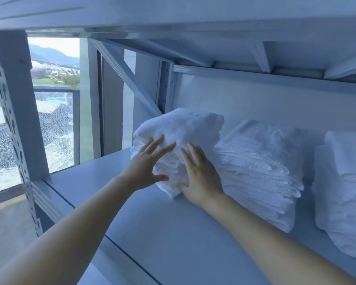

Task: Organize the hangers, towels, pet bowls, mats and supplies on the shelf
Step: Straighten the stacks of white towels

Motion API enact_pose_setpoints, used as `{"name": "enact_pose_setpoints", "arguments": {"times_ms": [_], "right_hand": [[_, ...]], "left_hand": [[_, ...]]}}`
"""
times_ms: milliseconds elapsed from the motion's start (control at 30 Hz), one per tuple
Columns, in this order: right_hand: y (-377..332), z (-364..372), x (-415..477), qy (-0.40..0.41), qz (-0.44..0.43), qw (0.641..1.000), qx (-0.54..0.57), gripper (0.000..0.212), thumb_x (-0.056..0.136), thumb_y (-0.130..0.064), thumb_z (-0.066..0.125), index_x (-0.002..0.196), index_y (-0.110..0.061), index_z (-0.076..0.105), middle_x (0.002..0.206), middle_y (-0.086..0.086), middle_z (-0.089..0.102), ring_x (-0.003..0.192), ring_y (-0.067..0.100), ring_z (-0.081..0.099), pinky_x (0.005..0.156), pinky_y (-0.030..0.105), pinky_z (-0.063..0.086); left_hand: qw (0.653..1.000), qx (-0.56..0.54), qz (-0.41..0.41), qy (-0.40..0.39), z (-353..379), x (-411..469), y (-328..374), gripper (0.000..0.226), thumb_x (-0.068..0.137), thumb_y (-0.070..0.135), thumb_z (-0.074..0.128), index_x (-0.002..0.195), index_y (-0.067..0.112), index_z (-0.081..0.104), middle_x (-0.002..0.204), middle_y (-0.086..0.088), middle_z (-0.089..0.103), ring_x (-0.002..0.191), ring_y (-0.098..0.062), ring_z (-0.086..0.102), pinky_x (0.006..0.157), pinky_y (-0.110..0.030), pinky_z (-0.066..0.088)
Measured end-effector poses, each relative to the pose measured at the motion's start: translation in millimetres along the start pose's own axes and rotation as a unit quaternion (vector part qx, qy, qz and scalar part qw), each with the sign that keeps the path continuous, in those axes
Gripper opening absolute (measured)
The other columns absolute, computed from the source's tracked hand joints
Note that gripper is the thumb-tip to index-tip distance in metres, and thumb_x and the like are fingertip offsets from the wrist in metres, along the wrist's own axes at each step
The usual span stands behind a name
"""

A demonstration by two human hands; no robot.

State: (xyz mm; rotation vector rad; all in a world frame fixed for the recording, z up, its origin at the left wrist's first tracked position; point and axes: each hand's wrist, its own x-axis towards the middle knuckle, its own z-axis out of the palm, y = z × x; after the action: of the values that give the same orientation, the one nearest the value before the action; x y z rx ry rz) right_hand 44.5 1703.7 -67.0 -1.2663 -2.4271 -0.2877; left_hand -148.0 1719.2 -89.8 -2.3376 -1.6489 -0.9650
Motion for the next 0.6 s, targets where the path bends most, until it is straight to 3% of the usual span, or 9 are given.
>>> {"name": "enact_pose_setpoints", "arguments": {"times_ms": [100,200,333,433,533,600], "right_hand": [[9.8,-15.1,-9.1,0.035,0.006,0.998,-0.055,0.084,0.087,-0.032,0.061,0.149,-0.018,0.007,0.158,0.005,-0.003,0.146,0.025,-0.002,0.117,0.042,0.015],[31.7,-27.5,-20.2,0.101,0.040,0.987,-0.120,0.084,0.074,-0.027,0.074,0.144,-0.014,0.031,0.154,0.012,0.022,0.142,0.032,0.020,0.110,0.051,0.025],[64.2,-32.0,-37.0,0.123,0.100,0.964,-0.215,0.091,0.049,-0.035,0.089,0.130,-0.013,0.053,0.140,0.013,0.046,0.131,0.035,0.043,0.096,0.061,0.038],[78.2,-30.3,-47.0,0.125,0.122,0.954,-0.242,0.093,0.047,-0.044,0.088,0.129,-0.015,0.054,0.141,0.013,0.045,0.130,0.034,0.043,0.102,0.064,0.027],[85.6,-29.8,-52.7,0.141,0.126,0.949,-0.254,0.092,0.050,-0.052,0.085,0.129,-0.020,0.053,0.141,0.010,0.046,0.130,0.032,0.044,0.104,0.058,0.011],[89.9,-29.9,-55.6,0.149,0.114,0.949,-0.254,0.094,0.049,-0.055,0.083,0.130,-0.021,0.051,0.140,0.009,0.048,0.129,0.031,0.045,0.103,0.055,0.010]], "left_hand": [[0.999,0.017,0.009,-0.040,-2.7,-3.9,-3.6,0.108,0.064,0.050,0.078,0.140,0.056,0.002,0.152,0.018,-0.015,0.144,-0.017,-0.010,0.109,-0.049,0.027],[0.998,0.030,0.006,-0.051,-0.8,-5.0,0.4,0.115,0.061,0.052,0.080,0.141,0.054,-0.003,0.151,0.018,-0.020,0.143,-0.019,-0.015,0.108,-0.052,0.028],[1.000,0.015,0.000,-0.021,12.9,4.4,10.6,0.113,0.062,0.046,0.082,0.140,0.054,0.001,0.151,0.017,-0.019,0.144,-0.021,-0.014,0.107,-0.054,0.028],[1.000,0.020,-0.005,-0.024,24.9,19.4,19.1,0.112,0.064,0.041,0.082,0.141,0.052,0.001,0.153,0.013,-0.017,0.144,-0.024,-0.014,0.106,-0.053,0.029],[0.999,0.020,-0.008,-0.034,33.5,36.5,21.9,0.112,0.066,0.037,0.082,0.143,0.049,0.002,0.157,0.007,-0.012,0.144,-0.027,-0.011,0.105,-0.053,0.031],[0.999,0.019,-0.011,-0.037,37.4,45.7,20.1,0.111,0.066,0.036,0.082,0.144,0.047,0.004,0.157,0.004,-0.009,0.144,-0.029,-0.009,0.106,-0.053,0.030]]}}
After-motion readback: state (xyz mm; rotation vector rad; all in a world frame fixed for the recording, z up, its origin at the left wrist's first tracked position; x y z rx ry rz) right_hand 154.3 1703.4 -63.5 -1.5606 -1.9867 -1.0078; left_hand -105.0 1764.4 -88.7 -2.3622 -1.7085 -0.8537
